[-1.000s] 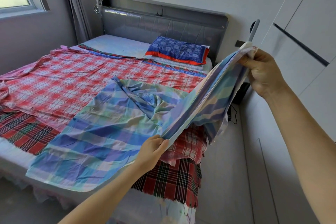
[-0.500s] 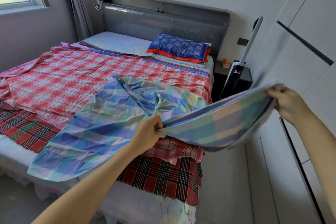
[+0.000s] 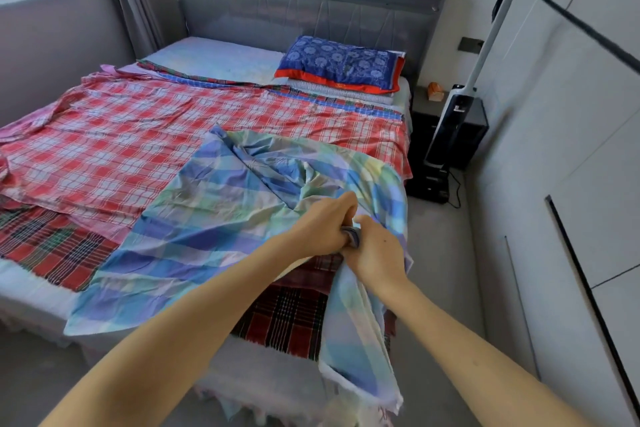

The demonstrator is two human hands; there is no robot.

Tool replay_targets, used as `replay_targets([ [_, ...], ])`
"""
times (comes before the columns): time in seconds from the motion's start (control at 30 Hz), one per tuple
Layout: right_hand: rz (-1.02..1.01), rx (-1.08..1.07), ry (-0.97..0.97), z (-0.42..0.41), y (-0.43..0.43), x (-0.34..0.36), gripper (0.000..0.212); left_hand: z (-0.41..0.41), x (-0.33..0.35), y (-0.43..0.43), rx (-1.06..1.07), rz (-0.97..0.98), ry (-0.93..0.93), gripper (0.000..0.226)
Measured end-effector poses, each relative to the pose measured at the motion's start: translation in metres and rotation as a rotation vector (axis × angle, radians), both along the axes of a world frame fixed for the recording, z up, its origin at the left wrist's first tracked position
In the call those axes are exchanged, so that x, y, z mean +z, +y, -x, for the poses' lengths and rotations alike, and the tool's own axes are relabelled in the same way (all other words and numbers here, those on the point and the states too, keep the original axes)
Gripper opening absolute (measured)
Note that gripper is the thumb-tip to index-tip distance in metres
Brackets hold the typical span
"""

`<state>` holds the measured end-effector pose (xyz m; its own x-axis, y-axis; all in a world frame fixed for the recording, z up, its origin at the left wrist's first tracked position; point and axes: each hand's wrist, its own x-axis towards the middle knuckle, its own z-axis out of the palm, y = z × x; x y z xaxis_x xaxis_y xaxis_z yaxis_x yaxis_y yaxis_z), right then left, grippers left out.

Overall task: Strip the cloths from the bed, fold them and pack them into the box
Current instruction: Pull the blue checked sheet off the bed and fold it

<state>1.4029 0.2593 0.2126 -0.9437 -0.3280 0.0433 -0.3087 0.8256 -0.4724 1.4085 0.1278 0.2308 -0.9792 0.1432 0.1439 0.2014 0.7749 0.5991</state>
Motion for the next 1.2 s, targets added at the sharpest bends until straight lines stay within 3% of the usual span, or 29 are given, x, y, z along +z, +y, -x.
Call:
replay_targets([
  [0.07, -0.077, 0.093, 0.088, 0.001, -0.009, -0.001, 0.015, 0.000, 0.001, -0.012, 0.019, -0.031, -0.008, 0.042],
  [0.17, -0.109, 0.181, 0.112, 0.006, -0.014, 0.001, 0.013, -0.006, 0.001, -0.030, 0.041, -0.109, -0.066, 0.037],
  [0.3, -0.106, 0.224, 0.097, 0.020, -0.015, 0.012, 0.018, -0.034, -0.025, -0.074, 0.065, -0.591, -0.299, 0.023],
  [0.47, -0.067, 0.236, 0.099, 0.031, -0.025, 0.040, 0.021, -0.076, -0.100, -0.117, 0.309, -0.294, -0.152, 0.009],
  [0.6, -0.087, 0.257, 0.116, 0.036, -0.035, 0.055, 0.026, -0.086, -0.132, -0.120, 0.431, -0.122, -0.023, 0.019],
  [0.7, -0.082, 0.269, 0.112, 0.039, -0.040, 0.060, 0.025, -0.085, -0.149, -0.124, 0.404, 0.074, 0.022, 0.027],
  [0.77, -0.094, 0.260, 0.115, 0.040, -0.042, 0.062, 0.025, -0.083, -0.163, -0.127, 0.403, 0.074, 0.028, 0.024],
  [0.87, -0.119, 0.225, 0.132, 0.043, -0.043, 0.065, 0.025, -0.088, -0.170, -0.131, 0.485, -0.088, -0.015, 0.010],
  [1.1, -0.111, 0.157, 0.131, 0.052, -0.047, 0.069, 0.028, -0.105, -0.177, -0.138, 0.438, -0.063, 0.074, 0.028],
  [1.2, -0.068, 0.141, 0.142, 0.060, -0.047, 0.074, 0.024, -0.118, -0.189, -0.124, 0.465, 0.064, 0.036, 0.055],
])
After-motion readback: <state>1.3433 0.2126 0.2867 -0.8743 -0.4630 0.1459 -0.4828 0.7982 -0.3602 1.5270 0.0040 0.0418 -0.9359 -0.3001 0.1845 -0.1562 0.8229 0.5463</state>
